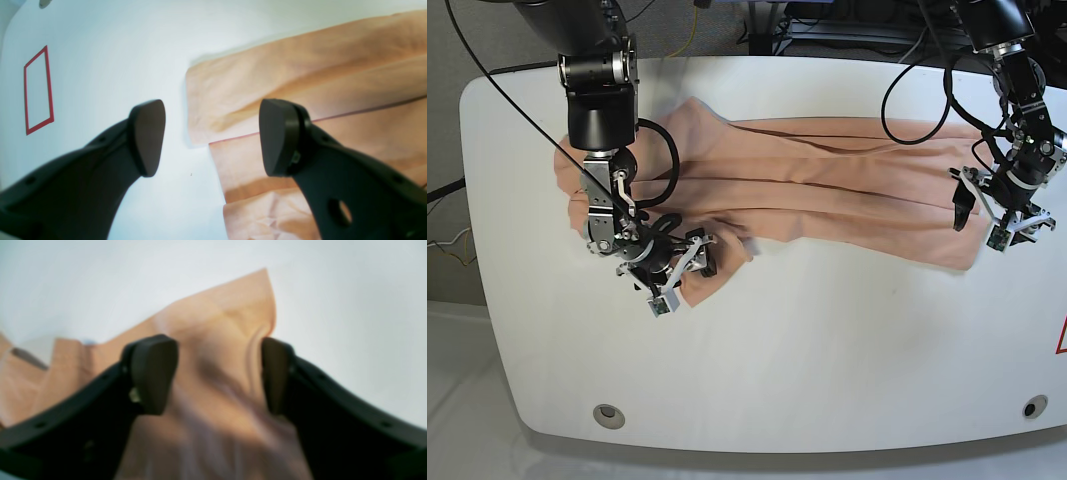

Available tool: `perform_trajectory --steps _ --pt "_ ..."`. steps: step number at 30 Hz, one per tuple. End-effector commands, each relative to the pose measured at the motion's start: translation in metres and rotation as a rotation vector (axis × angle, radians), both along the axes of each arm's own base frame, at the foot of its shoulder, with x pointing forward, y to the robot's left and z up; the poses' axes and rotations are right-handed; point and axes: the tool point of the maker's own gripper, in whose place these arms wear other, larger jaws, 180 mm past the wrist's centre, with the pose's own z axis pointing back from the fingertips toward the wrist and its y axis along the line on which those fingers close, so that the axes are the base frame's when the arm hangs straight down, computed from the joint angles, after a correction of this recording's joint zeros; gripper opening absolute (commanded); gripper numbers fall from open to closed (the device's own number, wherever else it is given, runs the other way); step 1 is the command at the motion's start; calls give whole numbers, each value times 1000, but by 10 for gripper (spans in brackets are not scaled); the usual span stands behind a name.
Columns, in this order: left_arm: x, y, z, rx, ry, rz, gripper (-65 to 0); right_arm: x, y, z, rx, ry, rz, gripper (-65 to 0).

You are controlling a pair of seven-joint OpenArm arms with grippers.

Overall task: Fold the T-shirt properly
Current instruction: 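Drag the right gripper's held sleeve end across the shirt body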

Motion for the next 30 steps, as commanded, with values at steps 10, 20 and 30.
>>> perform_trajectory --steps 10,20,30 --pt "8 1 16 2 -54 -11 -230 -5 -7 -6 -38 46 11 -631" --pt "8 0 15 0 -54 -12 -230 -2 -10 4 -48 29 12 -650" --pt "8 0 15 -1 -53 -12 -230 -9 -9 42 -107 -51 47 -650"
